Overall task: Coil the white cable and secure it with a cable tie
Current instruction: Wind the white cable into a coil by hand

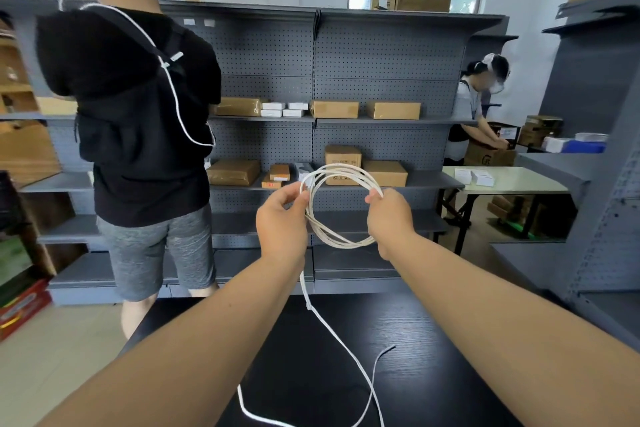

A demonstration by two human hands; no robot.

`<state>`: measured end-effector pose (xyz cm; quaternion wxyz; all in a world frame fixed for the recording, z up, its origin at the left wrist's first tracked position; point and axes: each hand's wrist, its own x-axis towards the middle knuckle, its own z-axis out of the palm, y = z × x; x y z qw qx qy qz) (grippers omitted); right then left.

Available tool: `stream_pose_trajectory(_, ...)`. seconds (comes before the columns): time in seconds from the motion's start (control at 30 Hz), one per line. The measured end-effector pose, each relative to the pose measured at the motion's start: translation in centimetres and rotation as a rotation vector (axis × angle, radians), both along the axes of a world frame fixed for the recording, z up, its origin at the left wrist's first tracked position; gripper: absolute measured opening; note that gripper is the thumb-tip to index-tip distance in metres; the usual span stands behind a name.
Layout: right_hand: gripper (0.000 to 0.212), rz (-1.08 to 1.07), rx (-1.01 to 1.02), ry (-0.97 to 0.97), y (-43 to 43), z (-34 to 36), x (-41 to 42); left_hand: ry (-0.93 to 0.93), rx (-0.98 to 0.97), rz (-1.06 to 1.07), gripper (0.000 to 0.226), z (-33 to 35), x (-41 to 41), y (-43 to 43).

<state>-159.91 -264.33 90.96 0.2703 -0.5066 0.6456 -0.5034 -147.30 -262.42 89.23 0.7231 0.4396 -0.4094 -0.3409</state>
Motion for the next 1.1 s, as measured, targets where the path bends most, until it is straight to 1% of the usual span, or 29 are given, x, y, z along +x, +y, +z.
stream_pose_trajectory(0.17,0.029,0.005,0.033,-0.032,0.0,0.1,-0.1,0.035,-0.078,-0.108,0.022,0.1,0.4,0.1)
stream_pose_trajectory(0.3,0.03,0.005,0.041,-0.058,0.2,0.2,0.0,0.061,-0.088,-0.201,0.021,-0.1,0.8,0.1)
stream_pose_trajectory(0.43,0.027,0.005,0.029,-0.073,0.3,0.2,0.1,0.13,-0.062,-0.231,0.024,-0.2,0.9,-0.3)
stream_pose_trajectory(0.53,0.028,0.006,-0.024,-0.05,0.3,0.0,0.1,0.186,-0.021,-0.213,0.027,-0.1,0.7,-0.6)
stream_pose_trajectory(0.67,0.029,0.003,-0.064,-0.027,0.4,0.1,0.1,0.218,0.053,-0.234,0.022,-0.4,0.7,-1.0)
stream_pose_trajectory(0.8,0.028,-0.001,-0.054,-0.051,0.4,0.1,0.0,0.19,0.133,-0.301,0.019,-0.6,0.8,-1.2)
stream_pose_trajectory(0.9,0.027,-0.012,-0.045,-0.079,0.3,-0.1,0.0,0.18,0.128,-0.265,0.019,-0.2,0.5,-0.8)
stream_pose_trajectory(1.03,0.026,-0.031,-0.045,-0.127,0.1,-0.1,0.4,0.077,0.135,-0.223,0.012,-0.3,-0.2,-0.5)
stream_pose_trajectory(1.1,0.025,-0.034,-0.036,-0.152,0.0,-0.2,0.6,0.06,0.107,-0.227,0.016,-0.4,-0.5,-0.3)
